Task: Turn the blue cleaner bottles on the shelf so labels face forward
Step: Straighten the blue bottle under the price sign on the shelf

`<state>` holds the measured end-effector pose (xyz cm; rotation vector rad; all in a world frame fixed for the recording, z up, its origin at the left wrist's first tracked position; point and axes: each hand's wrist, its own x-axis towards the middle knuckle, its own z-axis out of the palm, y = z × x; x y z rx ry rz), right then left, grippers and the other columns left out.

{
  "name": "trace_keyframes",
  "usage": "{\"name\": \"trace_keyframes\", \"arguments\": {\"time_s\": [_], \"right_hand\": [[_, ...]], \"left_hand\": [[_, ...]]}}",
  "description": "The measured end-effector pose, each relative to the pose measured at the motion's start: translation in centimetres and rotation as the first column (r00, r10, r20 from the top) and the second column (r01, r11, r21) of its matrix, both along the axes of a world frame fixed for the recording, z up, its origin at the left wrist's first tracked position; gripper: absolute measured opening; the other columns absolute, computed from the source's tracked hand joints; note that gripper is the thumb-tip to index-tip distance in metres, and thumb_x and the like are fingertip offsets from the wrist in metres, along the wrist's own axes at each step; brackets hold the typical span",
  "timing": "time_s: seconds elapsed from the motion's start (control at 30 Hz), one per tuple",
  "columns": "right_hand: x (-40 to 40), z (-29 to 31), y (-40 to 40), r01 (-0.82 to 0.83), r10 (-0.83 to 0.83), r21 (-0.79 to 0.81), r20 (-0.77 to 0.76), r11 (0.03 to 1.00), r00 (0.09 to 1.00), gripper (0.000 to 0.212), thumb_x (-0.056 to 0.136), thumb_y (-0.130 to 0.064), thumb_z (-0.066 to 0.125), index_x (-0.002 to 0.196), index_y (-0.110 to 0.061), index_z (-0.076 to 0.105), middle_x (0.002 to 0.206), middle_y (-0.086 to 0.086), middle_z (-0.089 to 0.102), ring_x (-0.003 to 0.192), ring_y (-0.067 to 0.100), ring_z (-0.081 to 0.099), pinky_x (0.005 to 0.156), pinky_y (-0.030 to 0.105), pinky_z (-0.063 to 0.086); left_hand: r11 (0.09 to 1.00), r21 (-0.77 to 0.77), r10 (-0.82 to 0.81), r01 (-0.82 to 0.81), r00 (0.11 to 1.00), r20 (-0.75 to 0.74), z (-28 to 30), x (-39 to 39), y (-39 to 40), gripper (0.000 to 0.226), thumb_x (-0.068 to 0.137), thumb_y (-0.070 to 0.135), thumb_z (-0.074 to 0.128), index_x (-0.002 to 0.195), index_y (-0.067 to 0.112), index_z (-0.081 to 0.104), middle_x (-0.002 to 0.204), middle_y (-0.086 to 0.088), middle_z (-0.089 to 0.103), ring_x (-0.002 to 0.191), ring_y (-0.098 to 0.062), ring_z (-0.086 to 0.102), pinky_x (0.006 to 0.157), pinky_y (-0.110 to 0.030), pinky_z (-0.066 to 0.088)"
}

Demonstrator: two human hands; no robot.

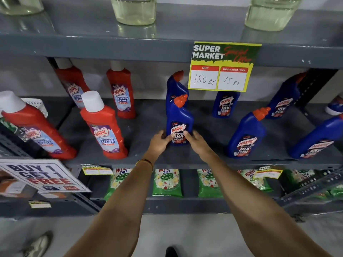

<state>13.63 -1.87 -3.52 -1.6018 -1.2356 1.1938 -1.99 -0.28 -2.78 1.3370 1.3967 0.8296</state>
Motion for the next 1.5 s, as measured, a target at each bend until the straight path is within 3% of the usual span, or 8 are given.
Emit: {"name": "trace_keyframes", "arguments": {"time_s": [0.1,0.33,0.57,0.73,0.87,1.0,1.33,1.5], "right_hand": [[0.0,-0.2,-1.2,-0.006,0.006,-0.003,0.008,1.0,1.0,0.053,0.089,-0.047,0.05,0.132,-0.016,0.045,0.131,0.008,0.057,0.107,0.013,0.055,0.089,0.027,0.043],[-0.4,-0.3,-4.4,-0.003,0.003,0.018,-0.001,1.0,1.0,0.048,0.09,-0.046,0.05,0.127,-0.016,0.048,0.121,0.003,0.059,0.101,0.009,0.055,0.082,0.022,0.042],[-0.7,-0.2,-5.7,-0.006,0.006,0.006,0.026,1.0,1.0,0.049,0.09,-0.048,0.048,0.127,-0.016,0.048,0.117,-0.001,0.058,0.104,0.011,0.054,0.086,0.026,0.041],[-0.6,-0.8,-5.6,0.015,-0.013,-0.02,0.084,1.0,0.996,0.044,0.092,-0.042,0.05,0.122,-0.011,0.051,0.123,0.008,0.06,0.107,0.018,0.057,0.094,0.034,0.046],[-0.7,-0.6,-5.4,0.02,-0.016,-0.028,0.125,0.999,0.992,0.041,0.092,-0.039,0.051,0.12,-0.01,0.052,0.123,0.01,0.06,0.1,0.015,0.055,0.082,0.028,0.042],[-0.7,-0.4,-5.3,0.024,-0.018,-0.038,0.153,0.999,0.988,0.043,0.092,-0.039,0.051,0.122,-0.009,0.051,0.124,0.011,0.059,0.101,0.016,0.054,0.082,0.029,0.041],[-0.8,-0.2,-5.6,0.025,-0.017,-0.046,0.162,0.999,0.987,0.042,0.092,-0.039,0.05,0.121,-0.009,0.05,0.123,0.011,0.059,0.099,0.014,0.052,0.076,0.026,0.039],[-0.9,0.1,-5.8,0.023,-0.014,-0.051,0.166,0.998,0.986,0.043,0.092,-0.039,0.05,0.122,-0.008,0.05,0.125,0.012,0.059,0.101,0.016,0.053,0.082,0.029,0.041]], "left_hand": [[1.0,0.003,-0.006,0.006,1.0,-0.02,-0.1,-0.3,-1.2,0.046,0.086,0.03,0.06,0.122,0.004,0.051,0.125,-0.016,0.06,0.112,-0.028,0.058,0.098,-0.038,0.046],[0.999,0.03,-0.017,0.019,0.998,-0.066,-0.3,-1.0,-4.2,0.044,0.085,0.035,0.06,0.118,0.006,0.052,0.122,-0.013,0.061,0.107,-0.023,0.059,0.089,-0.031,0.047],[0.999,0.027,-0.016,0.019,0.996,-0.085,-0.2,-1.2,-5.4,0.046,0.086,0.036,0.059,0.12,0.007,0.051,0.124,-0.013,0.06,0.107,-0.023,0.058,0.085,-0.027,0.044],[0.999,0.033,0.0,0.003,0.995,-0.1,-0.2,-1.1,-5.6,0.047,0.085,0.038,0.058,0.121,0.008,0.05,0.125,-0.012,0.06,0.096,-0.014,0.053,0.082,-0.025,0.042],[1.0,0.028,-0.002,0.005,0.993,-0.116,-0.2,-1.1,-5.5,0.048,0.086,0.038,0.058,0.121,0.007,0.05,0.125,-0.012,0.059,0.106,-0.02,0.056,0.084,-0.027,0.043],[1.0,0.008,-0.013,0.014,0.992,-0.129,0.0,-1.1,-5.6,0.05,0.086,0.039,0.057,0.124,0.008,0.048,0.128,-0.013,0.057,0.115,-0.025,0.055,0.09,-0.032,0.043],[1.0,0.011,-0.009,0.011,0.991,-0.133,0.5,-1.0,-6.1,0.048,0.087,0.036,0.055,0.124,0.007,0.047,0.127,-0.014,0.058,0.115,-0.026,0.055,0.092,-0.034,0.045],[1.0,0.012,-0.013,0.015,0.99,-0.141,0.8,-0.9,-6.3,0.047,0.088,0.035,0.055,0.124,0.006,0.047,0.126,-0.014,0.058,0.114,-0.026,0.056,0.092,-0.035,0.045]]}}
